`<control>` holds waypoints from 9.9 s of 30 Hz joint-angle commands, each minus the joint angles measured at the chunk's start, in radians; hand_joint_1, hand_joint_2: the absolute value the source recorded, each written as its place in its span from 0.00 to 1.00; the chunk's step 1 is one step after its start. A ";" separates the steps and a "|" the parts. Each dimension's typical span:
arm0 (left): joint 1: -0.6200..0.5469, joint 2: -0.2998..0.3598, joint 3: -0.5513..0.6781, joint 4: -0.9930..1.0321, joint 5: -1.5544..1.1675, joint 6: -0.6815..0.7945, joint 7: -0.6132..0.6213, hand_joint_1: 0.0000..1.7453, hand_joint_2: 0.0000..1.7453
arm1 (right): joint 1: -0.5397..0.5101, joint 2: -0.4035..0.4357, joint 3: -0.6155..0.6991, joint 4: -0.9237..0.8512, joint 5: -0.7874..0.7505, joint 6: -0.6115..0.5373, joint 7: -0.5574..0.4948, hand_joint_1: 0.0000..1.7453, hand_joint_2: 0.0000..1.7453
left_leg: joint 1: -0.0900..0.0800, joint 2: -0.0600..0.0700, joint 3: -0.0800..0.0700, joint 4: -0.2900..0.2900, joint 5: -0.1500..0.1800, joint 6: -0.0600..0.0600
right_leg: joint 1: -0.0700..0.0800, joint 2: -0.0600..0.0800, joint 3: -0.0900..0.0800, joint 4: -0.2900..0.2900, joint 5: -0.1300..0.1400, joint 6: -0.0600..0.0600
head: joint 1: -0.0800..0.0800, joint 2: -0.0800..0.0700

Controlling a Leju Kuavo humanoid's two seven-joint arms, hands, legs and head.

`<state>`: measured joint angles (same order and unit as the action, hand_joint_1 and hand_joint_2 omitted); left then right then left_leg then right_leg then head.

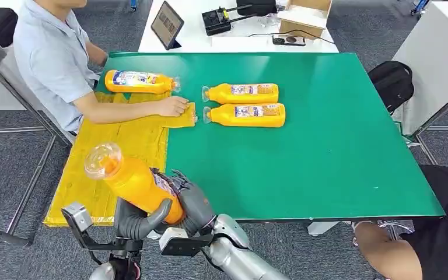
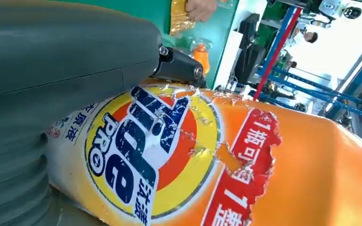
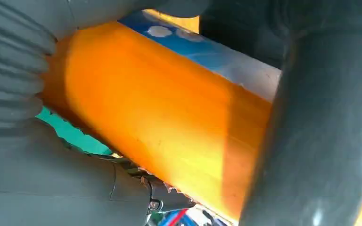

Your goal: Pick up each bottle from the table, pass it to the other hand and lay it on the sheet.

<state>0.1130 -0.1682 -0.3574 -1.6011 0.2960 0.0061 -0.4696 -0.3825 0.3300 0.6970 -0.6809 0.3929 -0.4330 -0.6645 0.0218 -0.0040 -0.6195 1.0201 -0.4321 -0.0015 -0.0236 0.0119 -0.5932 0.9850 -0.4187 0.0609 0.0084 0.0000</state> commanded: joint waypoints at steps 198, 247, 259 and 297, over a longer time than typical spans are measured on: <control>0.029 -0.020 0.069 0.014 -0.664 0.290 0.149 0.00 1.00 | -0.068 -0.330 -0.579 0.107 0.701 0.075 0.699 1.00 1.00 | 0.000 -0.002 0.005 -0.002 0.003 -0.001 | 0.000 -0.004 0.007 -0.001 0.000 -0.003 | 0.000 0.000; 0.009 0.051 -0.058 0.087 -0.113 -0.057 0.042 0.00 1.00 | 0.185 -0.184 -0.393 -0.298 0.038 0.072 0.052 1.00 1.00 | 0.000 0.000 0.004 -0.001 0.001 -0.001 | 0.001 0.000 0.005 0.000 0.000 -0.003 | -0.001 0.000; -0.015 0.056 -0.117 0.093 -0.014 -0.097 0.083 0.00 1.00 | 0.145 -0.112 -0.204 -0.174 0.067 -0.031 -0.034 1.00 1.00 | 0.000 0.001 0.005 -0.001 0.001 -0.001 | 0.001 0.000 0.005 0.000 0.000 -0.003 | -0.001 0.000; -0.083 0.025 -0.131 0.081 -0.090 -0.055 0.054 0.00 1.00 | 0.058 -0.007 0.043 0.054 0.009 -0.019 -0.034 1.00 1.00 | 0.001 -0.002 0.003 -0.001 0.001 -0.001 | 0.001 -0.003 0.004 0.000 -0.001 -0.004 | 0.000 0.000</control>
<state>0.0978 -0.1465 -0.4578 -1.5660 0.0806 0.0793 -0.4311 -0.3075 0.3235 0.5993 -0.6600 0.3948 -0.4665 -0.6641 0.0218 -0.0048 -0.6195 1.0201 -0.4300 -0.0037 -0.0237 0.0113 -0.5929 0.9862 -0.4183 0.0607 0.0084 0.0000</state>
